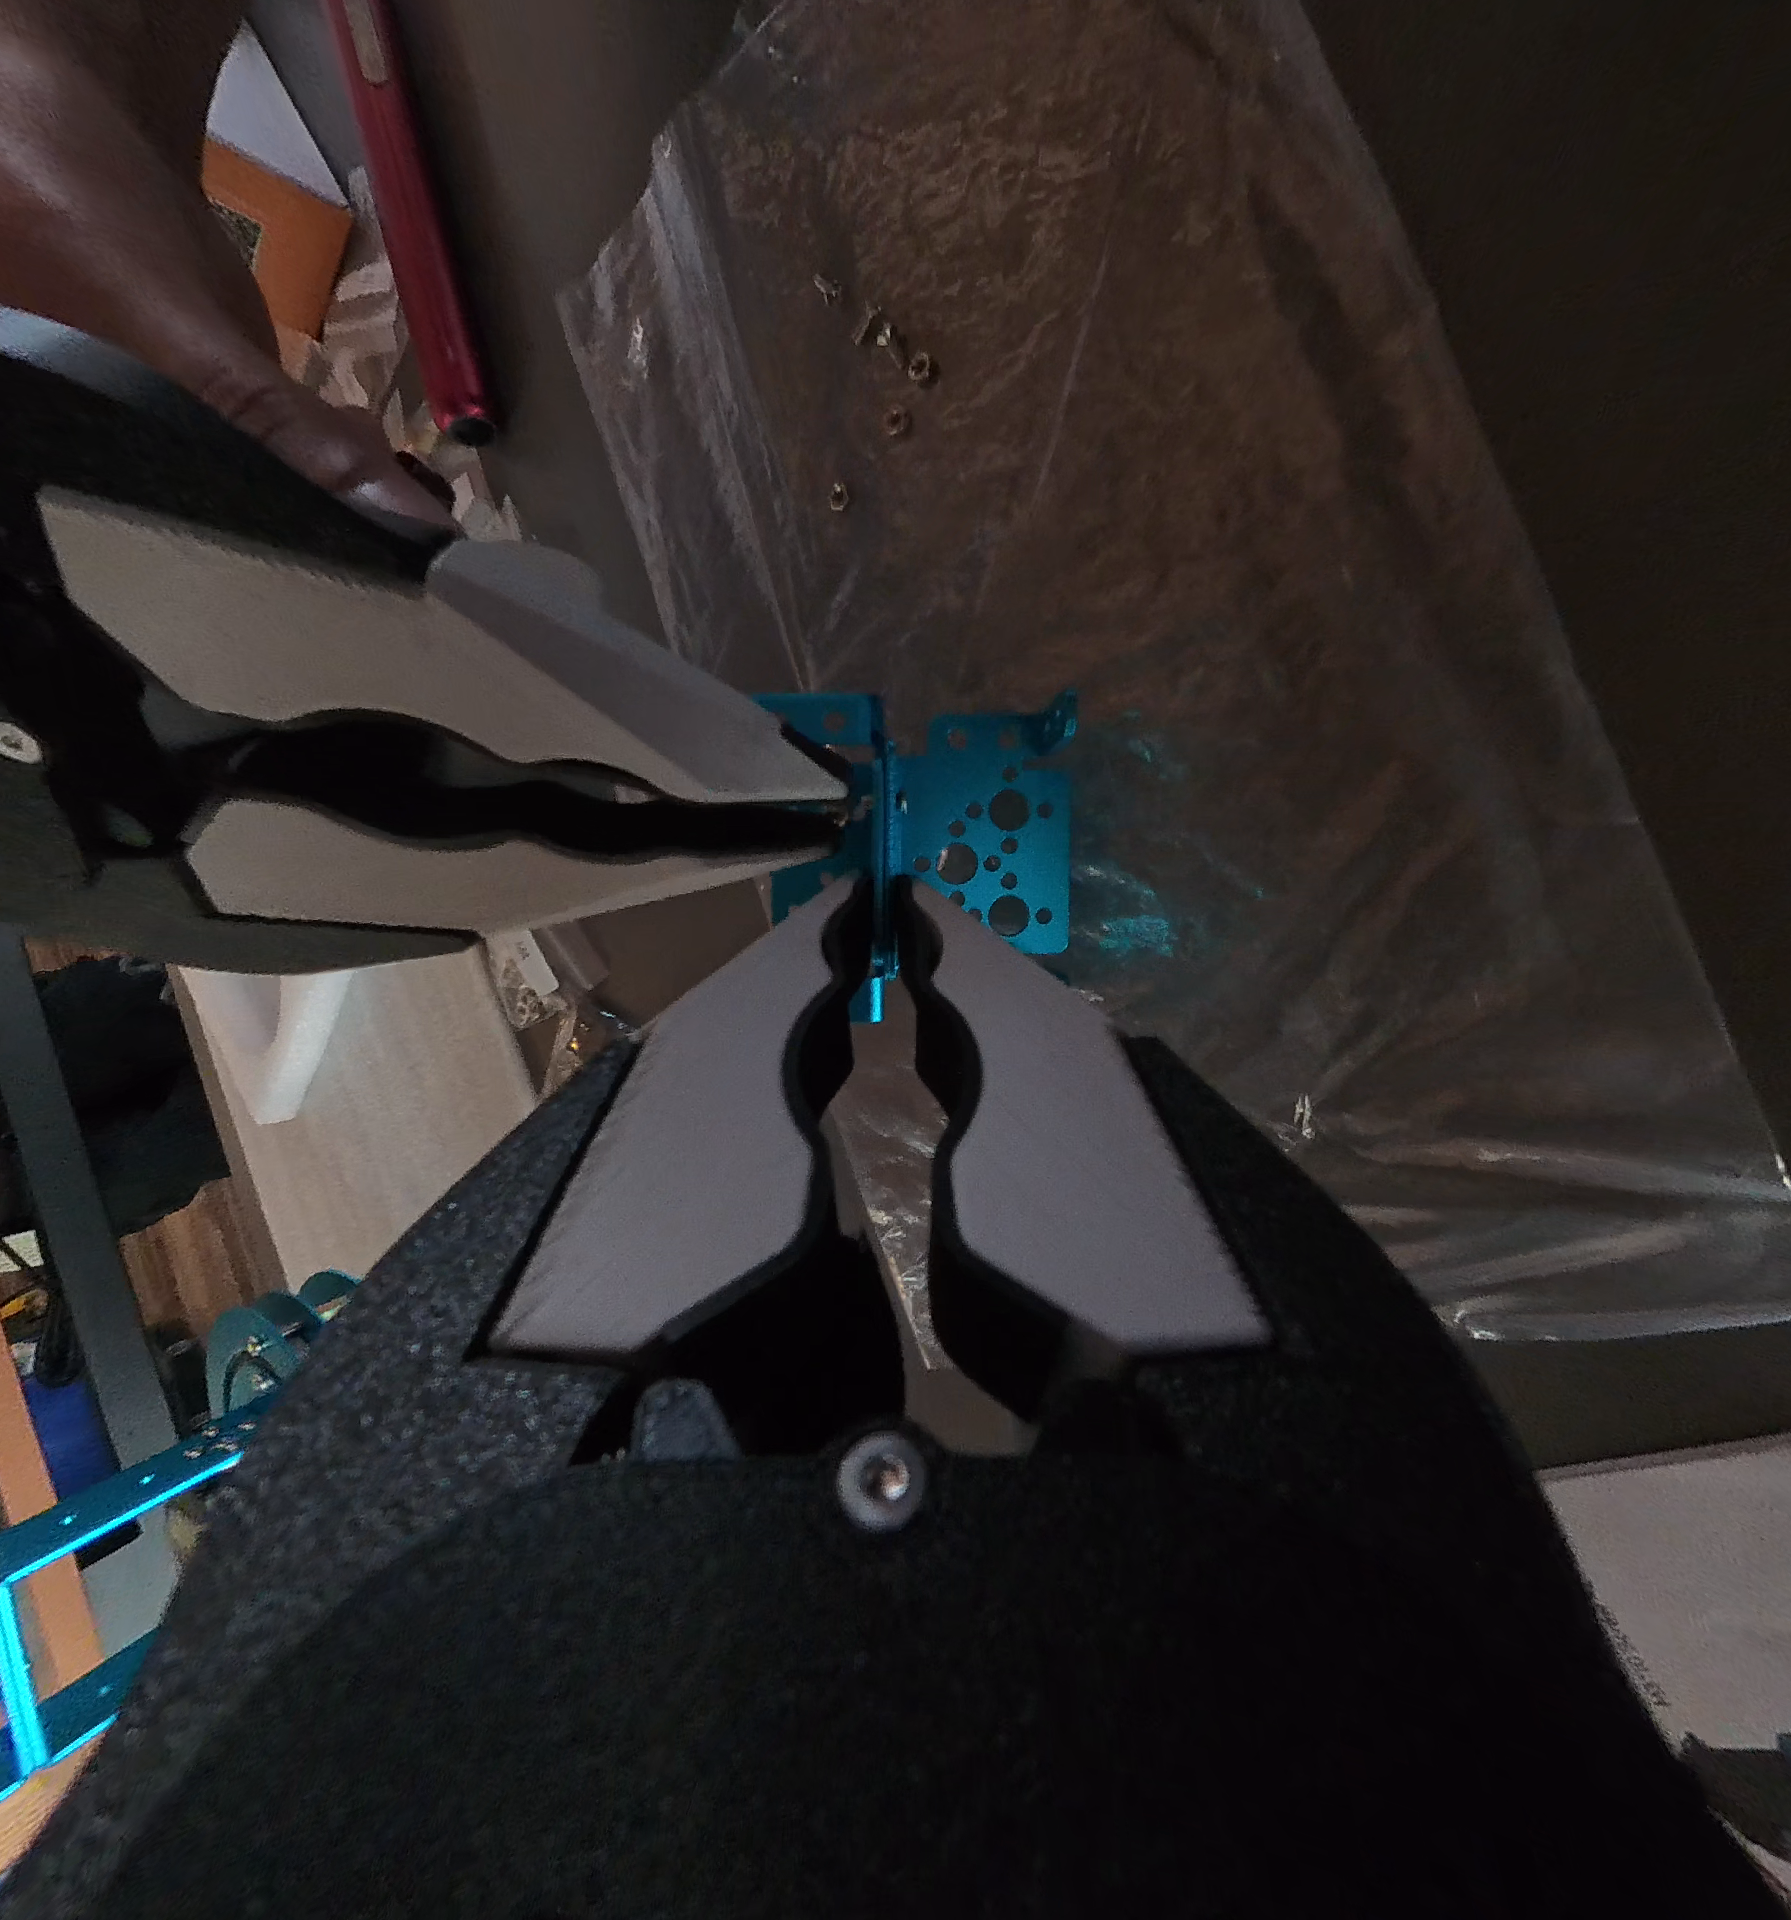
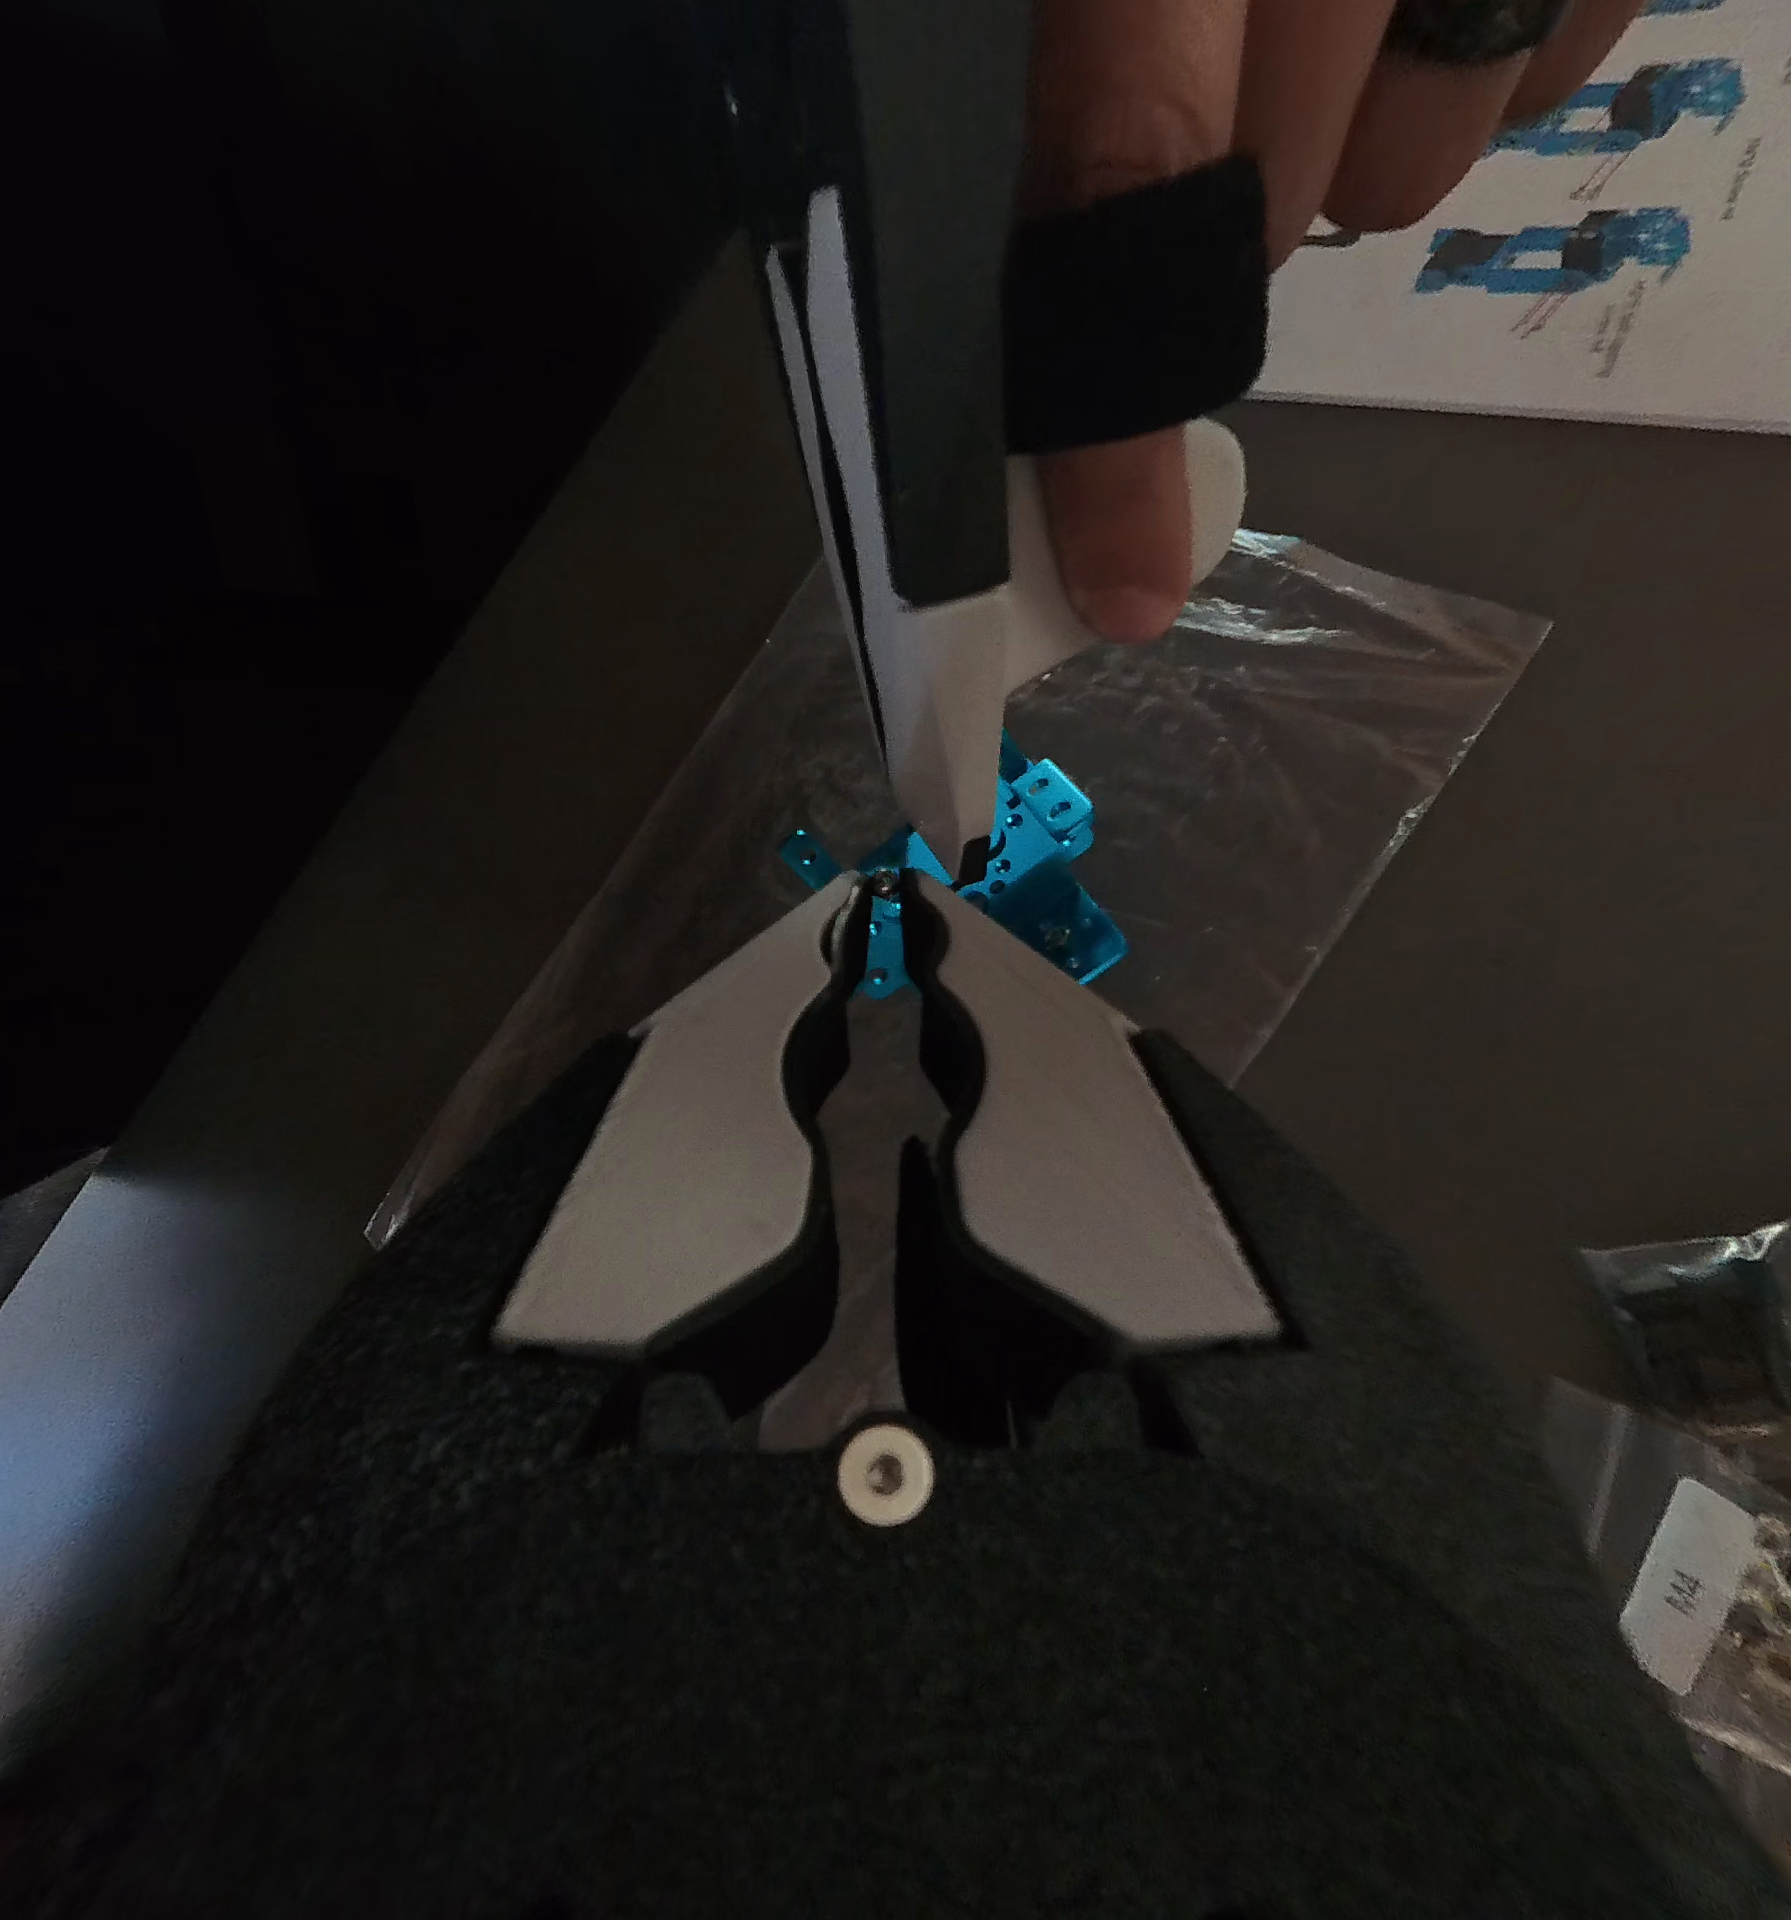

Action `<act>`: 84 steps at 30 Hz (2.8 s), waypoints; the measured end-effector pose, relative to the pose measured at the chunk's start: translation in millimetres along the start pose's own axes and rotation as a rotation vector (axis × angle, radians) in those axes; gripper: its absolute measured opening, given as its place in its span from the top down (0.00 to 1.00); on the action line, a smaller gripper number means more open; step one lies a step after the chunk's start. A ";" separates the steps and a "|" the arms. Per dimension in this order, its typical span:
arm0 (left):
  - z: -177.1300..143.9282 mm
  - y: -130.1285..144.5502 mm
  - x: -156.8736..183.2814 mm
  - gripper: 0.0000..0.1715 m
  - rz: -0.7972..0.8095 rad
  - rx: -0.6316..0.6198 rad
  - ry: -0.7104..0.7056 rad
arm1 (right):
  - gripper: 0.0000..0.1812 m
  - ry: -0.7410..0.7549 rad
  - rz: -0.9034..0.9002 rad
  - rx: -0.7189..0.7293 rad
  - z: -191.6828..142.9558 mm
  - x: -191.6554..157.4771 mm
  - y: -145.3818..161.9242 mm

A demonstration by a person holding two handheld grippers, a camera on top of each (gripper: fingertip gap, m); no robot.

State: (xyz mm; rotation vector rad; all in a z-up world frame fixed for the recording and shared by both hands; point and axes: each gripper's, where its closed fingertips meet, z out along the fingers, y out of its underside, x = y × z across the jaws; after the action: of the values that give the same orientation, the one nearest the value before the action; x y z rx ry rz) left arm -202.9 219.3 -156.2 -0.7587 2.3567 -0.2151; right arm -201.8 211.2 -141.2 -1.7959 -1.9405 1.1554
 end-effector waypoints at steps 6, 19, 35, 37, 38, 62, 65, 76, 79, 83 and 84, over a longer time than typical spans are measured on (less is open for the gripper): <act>-1.7 0.5 -0.5 0.98 0.001 -0.009 -0.007 | 0.98 0.000 0.013 0.002 0.8 1.4 1.1; -3.1 0.6 -0.7 0.98 0.007 -0.017 -0.015 | 0.97 -0.025 0.033 0.016 2.4 -0.1 -0.8; -3.0 -0.4 -0.5 0.98 0.016 -0.018 -0.021 | 0.95 -0.026 0.048 0.018 2.8 1.4 0.3; -3.3 -0.7 -0.7 0.98 0.016 -0.017 -0.021 | 0.95 -0.028 0.049 0.020 2.7 1.1 -0.2; -3.4 -0.8 -0.7 0.98 0.016 -0.016 -0.022 | 0.95 -0.029 0.047 0.021 2.7 0.9 -0.3; -6.3 19.2 -6.9 0.98 -0.239 -0.003 0.047 | 0.74 0.566 -0.119 0.137 -23.0 17.4 -12.7; -4.6 21.5 -9.0 0.98 -0.287 -0.004 0.058 | 0.73 0.657 -0.086 0.170 -20.9 17.8 -8.9; -2.5 20.9 -11.3 0.98 -0.331 -0.005 0.051 | 0.82 0.748 -0.078 0.153 -17.0 23.0 -8.5; -2.2 21.1 -12.7 0.98 -0.344 -0.004 0.051 | 0.85 0.768 -0.089 0.117 -13.1 25.7 -6.0; -1.2 19.0 -14.3 0.98 -0.348 0.001 0.051 | 0.87 0.779 -0.088 0.088 -10.4 28.4 -4.3; -1.1 18.1 -14.5 0.98 -0.348 0.004 0.051 | 0.88 0.781 -0.088 0.080 -10.1 29.1 -3.3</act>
State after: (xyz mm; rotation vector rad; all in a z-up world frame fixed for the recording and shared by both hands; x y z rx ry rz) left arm -203.0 242.4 -153.7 -1.1719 2.2560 -0.3906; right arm -203.4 242.2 -141.7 -1.7288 -1.4531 0.3828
